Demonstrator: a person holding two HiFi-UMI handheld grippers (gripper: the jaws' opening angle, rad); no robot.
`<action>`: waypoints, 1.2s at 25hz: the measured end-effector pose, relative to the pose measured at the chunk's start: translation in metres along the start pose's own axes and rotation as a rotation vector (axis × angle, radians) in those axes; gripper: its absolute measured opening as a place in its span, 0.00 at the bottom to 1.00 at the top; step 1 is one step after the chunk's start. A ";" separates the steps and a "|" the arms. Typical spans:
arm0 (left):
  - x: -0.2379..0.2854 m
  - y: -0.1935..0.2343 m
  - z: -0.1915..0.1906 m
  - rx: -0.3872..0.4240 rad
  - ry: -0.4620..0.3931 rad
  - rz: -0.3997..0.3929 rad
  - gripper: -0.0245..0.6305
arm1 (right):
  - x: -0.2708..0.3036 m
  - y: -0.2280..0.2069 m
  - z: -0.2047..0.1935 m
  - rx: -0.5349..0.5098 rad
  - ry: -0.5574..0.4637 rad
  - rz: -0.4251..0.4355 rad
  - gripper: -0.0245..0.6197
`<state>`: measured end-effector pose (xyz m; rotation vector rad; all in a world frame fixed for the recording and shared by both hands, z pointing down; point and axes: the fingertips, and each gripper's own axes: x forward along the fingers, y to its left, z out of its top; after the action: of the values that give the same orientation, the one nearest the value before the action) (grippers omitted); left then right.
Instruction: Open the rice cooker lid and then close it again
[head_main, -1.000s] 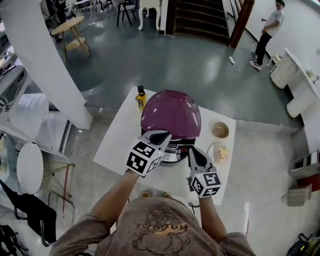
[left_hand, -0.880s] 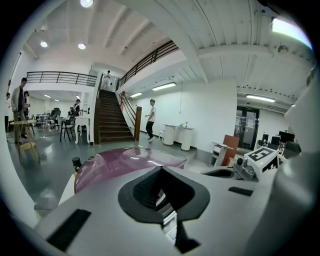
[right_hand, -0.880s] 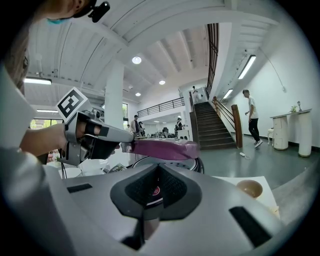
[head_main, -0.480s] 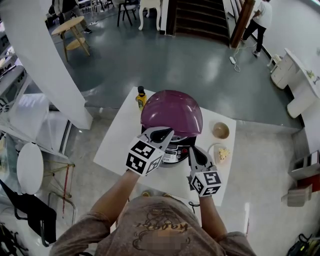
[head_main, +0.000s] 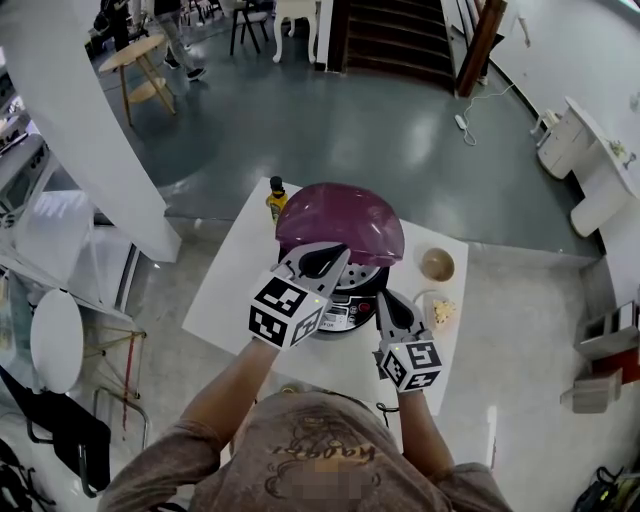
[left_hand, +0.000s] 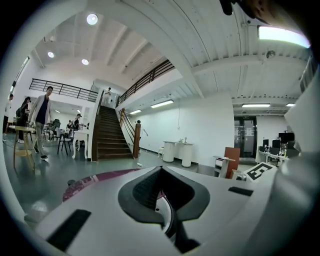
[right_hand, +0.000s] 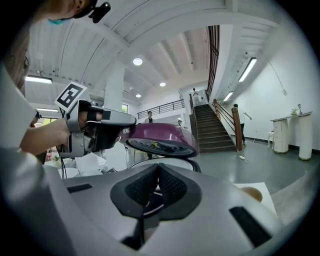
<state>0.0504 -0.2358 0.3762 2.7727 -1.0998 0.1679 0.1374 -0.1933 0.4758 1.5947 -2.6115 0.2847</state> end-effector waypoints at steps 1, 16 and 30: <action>0.001 0.000 0.003 0.000 -0.008 0.000 0.07 | 0.001 -0.001 0.001 0.000 -0.001 0.000 0.04; 0.017 0.018 0.058 0.054 -0.166 0.025 0.07 | 0.019 -0.011 0.007 -0.007 -0.002 0.019 0.04; 0.039 0.047 0.049 -0.024 -0.140 0.083 0.07 | 0.026 -0.028 0.011 -0.003 -0.006 0.015 0.04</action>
<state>0.0488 -0.3046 0.3387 2.7542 -1.2423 -0.0301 0.1507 -0.2307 0.4719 1.5777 -2.6284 0.2778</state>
